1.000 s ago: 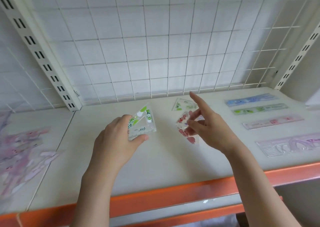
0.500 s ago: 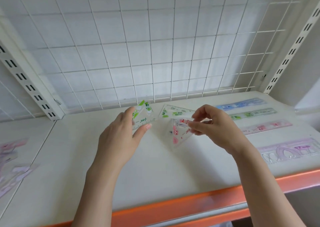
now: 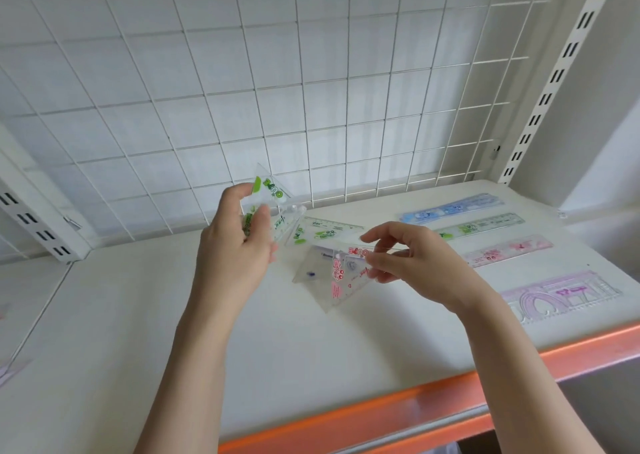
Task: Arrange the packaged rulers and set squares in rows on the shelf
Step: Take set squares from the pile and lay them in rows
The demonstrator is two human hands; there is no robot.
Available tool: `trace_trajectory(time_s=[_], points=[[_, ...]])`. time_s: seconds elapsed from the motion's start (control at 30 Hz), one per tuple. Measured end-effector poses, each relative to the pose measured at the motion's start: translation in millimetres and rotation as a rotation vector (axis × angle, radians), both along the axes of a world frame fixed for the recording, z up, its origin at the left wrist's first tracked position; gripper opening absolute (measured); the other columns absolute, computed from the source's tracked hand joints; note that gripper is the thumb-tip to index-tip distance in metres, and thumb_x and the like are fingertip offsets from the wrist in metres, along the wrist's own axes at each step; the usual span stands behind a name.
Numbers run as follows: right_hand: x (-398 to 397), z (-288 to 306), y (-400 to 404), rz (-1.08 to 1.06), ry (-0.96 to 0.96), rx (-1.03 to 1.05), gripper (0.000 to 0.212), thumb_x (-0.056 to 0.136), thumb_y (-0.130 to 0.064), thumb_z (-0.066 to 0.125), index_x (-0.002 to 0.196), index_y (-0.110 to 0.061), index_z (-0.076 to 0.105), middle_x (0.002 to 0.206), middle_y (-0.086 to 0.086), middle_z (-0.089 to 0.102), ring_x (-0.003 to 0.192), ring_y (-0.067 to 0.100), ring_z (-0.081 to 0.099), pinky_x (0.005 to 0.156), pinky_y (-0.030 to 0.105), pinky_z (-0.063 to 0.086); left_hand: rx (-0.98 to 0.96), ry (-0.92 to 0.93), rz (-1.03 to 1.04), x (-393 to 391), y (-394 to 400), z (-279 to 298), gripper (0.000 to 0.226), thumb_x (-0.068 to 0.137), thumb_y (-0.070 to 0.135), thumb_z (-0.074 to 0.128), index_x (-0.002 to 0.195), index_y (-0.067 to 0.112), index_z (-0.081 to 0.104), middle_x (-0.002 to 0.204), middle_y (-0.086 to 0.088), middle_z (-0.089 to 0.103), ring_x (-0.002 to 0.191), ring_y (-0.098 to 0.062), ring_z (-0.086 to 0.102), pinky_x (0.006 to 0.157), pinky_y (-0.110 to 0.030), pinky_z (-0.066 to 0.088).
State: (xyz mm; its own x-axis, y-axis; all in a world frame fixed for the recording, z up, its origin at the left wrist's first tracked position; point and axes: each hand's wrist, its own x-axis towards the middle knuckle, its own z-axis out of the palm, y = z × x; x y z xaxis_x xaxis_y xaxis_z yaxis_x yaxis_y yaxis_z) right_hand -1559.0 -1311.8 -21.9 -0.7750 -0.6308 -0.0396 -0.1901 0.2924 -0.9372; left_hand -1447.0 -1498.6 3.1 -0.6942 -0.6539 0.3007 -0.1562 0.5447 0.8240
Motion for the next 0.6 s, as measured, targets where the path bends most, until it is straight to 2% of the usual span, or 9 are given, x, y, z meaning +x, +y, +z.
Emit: trace_trajectory(time_s=[0.07,0.13,0.17,0.27,0.33,0.4,0.43,0.5,0.6], points=[[-1,-1,3,0.017,0.0,0.013,0.012,0.088,-0.011,0.063,0.096,-0.019,0.066,0.081,-0.004,0.061,0.073,0.018,0.071,0.082,0.039,0.057,-0.033,0.003,0.033,-3,-2,-2,0.009,0.095,0.025,0.045,0.104,0.027,0.047,0.093,-0.002,0.067,0.078,-0.017,0.061,0.068,-0.028,0.046],[-2,-2,5,0.031,-0.001,0.014,0.01,0.089,-0.01,0.062,0.094,-0.018,0.065,0.086,0.0,0.061,0.073,0.018,0.071,0.078,0.034,0.058,-0.013,0.018,0.057,-6,-4,-4,0.013,0.094,0.021,0.047,0.106,0.024,0.049,0.102,-0.001,0.066,0.082,-0.021,0.063,0.075,-0.032,0.049],[-2,-2,5,0.037,-0.004,0.013,0.01,0.089,-0.009,0.062,0.094,-0.017,0.065,0.087,0.002,0.062,0.073,0.018,0.071,0.077,0.032,0.058,0.018,0.031,0.058,-7,-4,-4,0.022,0.093,0.019,0.049,0.115,0.025,0.047,0.102,-0.002,0.066,0.079,-0.018,0.065,0.074,-0.031,0.051],[-5,-4,7,0.044,-0.013,0.01,0.009,0.089,-0.009,0.062,0.094,-0.016,0.065,0.087,0.002,0.061,0.073,0.018,0.071,0.073,0.028,0.058,0.095,-0.013,0.04,-7,-2,-3,0.062,0.093,0.014,0.051,0.145,0.03,0.021,0.095,0.0,0.065,0.065,0.004,0.065,0.058,-0.007,0.044],[-6,-7,9,0.042,-0.02,0.011,0.009,0.089,-0.01,0.062,0.095,-0.016,0.065,0.086,0.001,0.06,0.073,0.019,0.071,0.072,0.028,0.058,0.153,-0.037,0.02,-8,-3,-4,0.068,0.093,0.011,0.052,0.147,0.032,0.017,0.091,-0.001,0.063,0.065,0.009,0.063,0.064,-0.007,0.045],[-6,-7,10,0.044,-0.02,0.007,0.009,0.089,-0.01,0.062,0.095,-0.015,0.064,0.086,0.0,0.059,0.073,0.02,0.071,0.072,0.028,0.058,0.259,0.004,0.02,-9,-4,-3,0.059,0.091,0.007,0.053,0.141,0.033,0.034,0.085,0.0,0.059,0.073,-0.005,0.068,0.079,-0.024,0.051],[-6,-8,11,0.047,-0.016,0.009,0.009,0.089,-0.01,0.062,0.095,-0.016,0.065,0.085,-0.001,0.06,0.073,0.019,0.07,0.071,0.027,0.057,0.332,0.039,0.023,-9,-5,-3,0.052,0.09,0.005,0.054,0.134,0.031,0.045,0.083,0.0,0.058,0.075,-0.012,0.069,0.078,-0.027,0.052],[-7,-8,13,0.054,0.01,0.037,0.009,0.088,-0.011,0.063,0.093,-0.019,0.065,0.082,-0.005,0.061,0.071,0.016,0.068,0.07,0.028,0.053,0.461,0.117,0.048,-11,-7,-2,0.037,0.087,0.005,0.06,0.118,0.024,0.056,0.081,-0.003,0.06,0.072,-0.012,0.065,0.068,-0.021,0.053],[-9,-9,19,0.069,0.074,0.105,0.008,0.086,-0.015,0.064,0.088,-0.024,0.065,0.074,-0.01,0.063,0.069,0.008,0.062,0.073,0.032,0.05,0.483,0.154,0.151,-20,-16,-3,0.022,0.081,0.013,0.07,0.101,0.02,0.062,0.077,0.001,0.061,0.065,-0.007,0.058,0.056,-0.014,0.045]])
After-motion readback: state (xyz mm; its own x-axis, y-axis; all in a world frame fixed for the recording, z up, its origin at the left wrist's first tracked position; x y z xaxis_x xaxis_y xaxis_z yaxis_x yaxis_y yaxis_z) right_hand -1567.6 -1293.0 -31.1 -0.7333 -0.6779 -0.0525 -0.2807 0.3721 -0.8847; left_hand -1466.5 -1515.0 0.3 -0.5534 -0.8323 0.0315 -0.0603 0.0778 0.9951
